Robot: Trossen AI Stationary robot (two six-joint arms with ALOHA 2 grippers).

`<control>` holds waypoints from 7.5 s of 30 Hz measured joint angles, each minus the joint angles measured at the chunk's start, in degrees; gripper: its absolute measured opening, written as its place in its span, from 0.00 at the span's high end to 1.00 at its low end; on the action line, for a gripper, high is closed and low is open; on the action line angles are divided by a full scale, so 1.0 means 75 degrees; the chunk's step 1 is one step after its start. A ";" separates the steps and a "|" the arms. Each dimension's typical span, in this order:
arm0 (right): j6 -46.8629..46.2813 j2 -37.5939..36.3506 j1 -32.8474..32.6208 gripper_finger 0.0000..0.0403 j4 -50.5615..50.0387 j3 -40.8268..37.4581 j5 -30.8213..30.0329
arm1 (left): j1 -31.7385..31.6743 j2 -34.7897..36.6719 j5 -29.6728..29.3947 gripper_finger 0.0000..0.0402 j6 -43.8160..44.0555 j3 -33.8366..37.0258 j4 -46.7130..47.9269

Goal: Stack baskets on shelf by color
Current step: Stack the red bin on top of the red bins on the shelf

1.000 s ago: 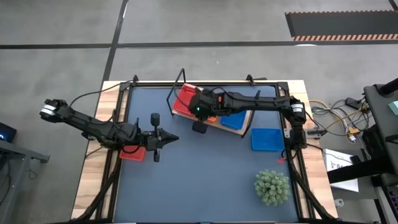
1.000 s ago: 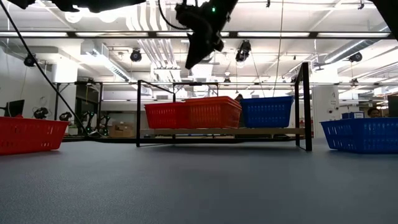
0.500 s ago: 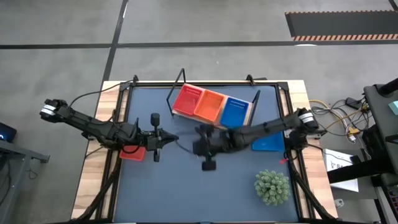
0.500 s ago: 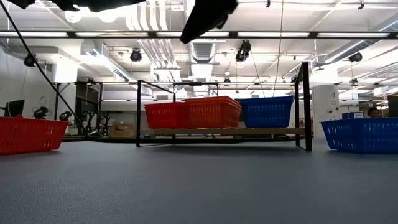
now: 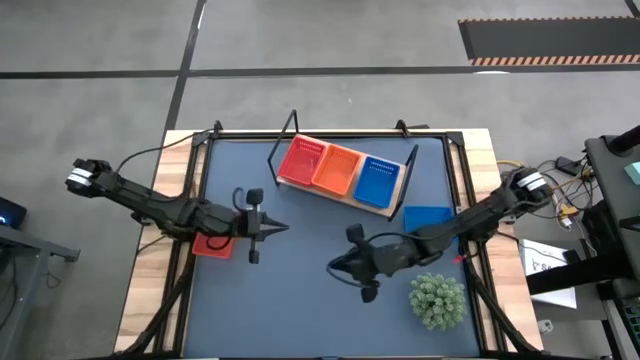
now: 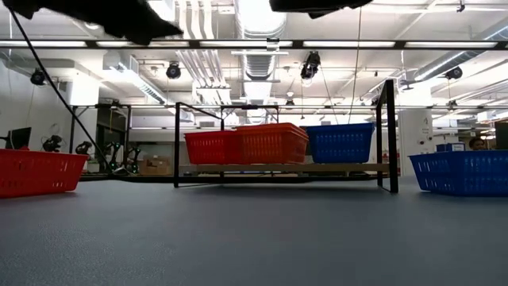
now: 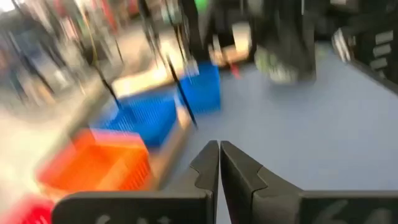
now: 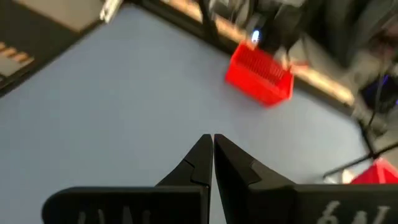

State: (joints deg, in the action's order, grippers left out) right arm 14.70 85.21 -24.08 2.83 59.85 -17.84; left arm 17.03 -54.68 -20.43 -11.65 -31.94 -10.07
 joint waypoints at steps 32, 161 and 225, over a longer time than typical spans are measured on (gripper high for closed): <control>0.0840 -0.2551 0.0846 0.98 0.2996 -0.3115 0.1585 | 0.1892 -0.2704 0.3055 0.94 0.5439 -0.2750 1.0885; 0.0987 -0.6252 0.2216 0.98 0.3414 -0.5790 0.2296 | -0.3893 -0.6204 0.0057 1.00 -0.3093 -0.7840 0.9614; 0.0897 -0.6249 0.2216 0.98 0.3176 -0.5790 0.2173 | -0.3590 -0.5826 0.0303 0.74 -0.3050 -0.7712 0.9639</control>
State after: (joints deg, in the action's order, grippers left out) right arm 21.43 38.35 -7.46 26.65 16.43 -1.54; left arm -9.89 -98.38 -18.15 -34.53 -89.78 62.22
